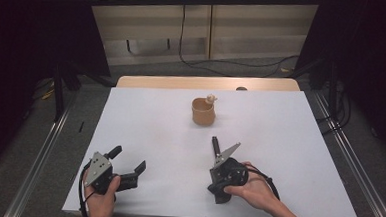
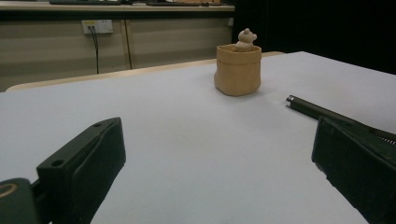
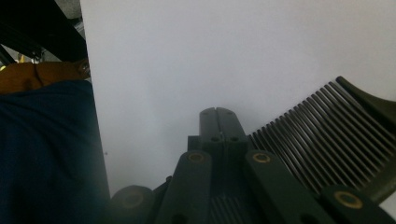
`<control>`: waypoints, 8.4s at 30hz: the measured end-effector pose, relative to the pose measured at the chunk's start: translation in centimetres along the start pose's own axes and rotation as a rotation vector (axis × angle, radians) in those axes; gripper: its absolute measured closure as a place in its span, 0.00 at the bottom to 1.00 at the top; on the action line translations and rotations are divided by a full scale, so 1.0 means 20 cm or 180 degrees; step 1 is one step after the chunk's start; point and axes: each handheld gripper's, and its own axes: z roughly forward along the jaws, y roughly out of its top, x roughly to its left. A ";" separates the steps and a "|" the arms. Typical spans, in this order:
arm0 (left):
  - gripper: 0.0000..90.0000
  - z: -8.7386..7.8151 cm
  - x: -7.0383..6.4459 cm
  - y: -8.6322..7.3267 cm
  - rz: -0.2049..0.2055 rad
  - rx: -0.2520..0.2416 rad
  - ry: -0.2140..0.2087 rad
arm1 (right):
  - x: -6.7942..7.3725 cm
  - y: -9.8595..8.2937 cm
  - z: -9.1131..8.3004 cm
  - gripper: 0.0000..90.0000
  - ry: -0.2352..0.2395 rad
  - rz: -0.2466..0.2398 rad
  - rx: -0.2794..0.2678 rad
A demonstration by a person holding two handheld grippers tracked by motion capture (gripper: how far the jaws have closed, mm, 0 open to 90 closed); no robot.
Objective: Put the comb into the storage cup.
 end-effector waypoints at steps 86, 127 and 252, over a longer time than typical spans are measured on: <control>0.03 -0.01 0.00 0.01 0.0012 -0.0053 -0.0090 | -0.30 0.12 -0.24 0.11 -0.1003 0.0905 -0.0315; 0.03 -0.01 0.00 0.01 0.0031 -0.0051 -0.0080 | -0.31 0.24 -0.06 0.62 -0.0948 0.1235 0.0388; 0.05 0.05 -0.14 0.18 0.0394 0.0561 -0.1304 | -0.03 0.10 -0.39 0.81 -0.0476 -0.0178 -0.0343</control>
